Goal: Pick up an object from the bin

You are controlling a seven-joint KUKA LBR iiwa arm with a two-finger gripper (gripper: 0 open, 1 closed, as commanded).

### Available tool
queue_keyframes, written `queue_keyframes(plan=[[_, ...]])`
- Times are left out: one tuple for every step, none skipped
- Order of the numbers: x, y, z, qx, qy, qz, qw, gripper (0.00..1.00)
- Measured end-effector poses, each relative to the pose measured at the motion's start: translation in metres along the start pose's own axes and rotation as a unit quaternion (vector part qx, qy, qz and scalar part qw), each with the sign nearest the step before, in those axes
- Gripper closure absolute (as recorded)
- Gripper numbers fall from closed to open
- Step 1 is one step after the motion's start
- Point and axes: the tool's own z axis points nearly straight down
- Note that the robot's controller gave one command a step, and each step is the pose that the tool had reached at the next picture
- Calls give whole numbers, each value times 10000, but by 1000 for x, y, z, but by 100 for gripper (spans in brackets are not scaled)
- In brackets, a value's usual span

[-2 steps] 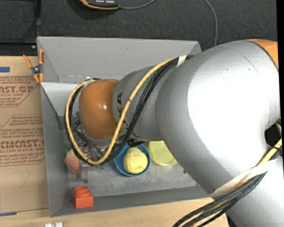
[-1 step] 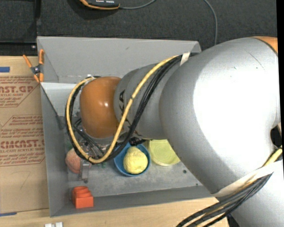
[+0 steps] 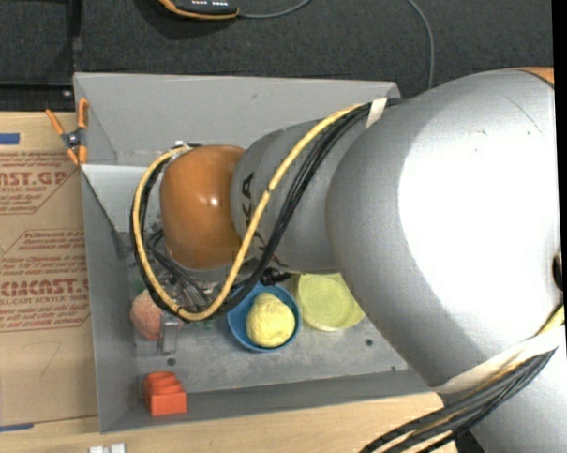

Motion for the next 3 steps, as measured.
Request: queue_keyframes(plan=[[1, 0, -10, 10, 21, -1, 10000, 100], [2, -1, -30, 16, 35, -2, 10000, 100], [1, 0, -49, 7, 18, -3, 10000, 100]])
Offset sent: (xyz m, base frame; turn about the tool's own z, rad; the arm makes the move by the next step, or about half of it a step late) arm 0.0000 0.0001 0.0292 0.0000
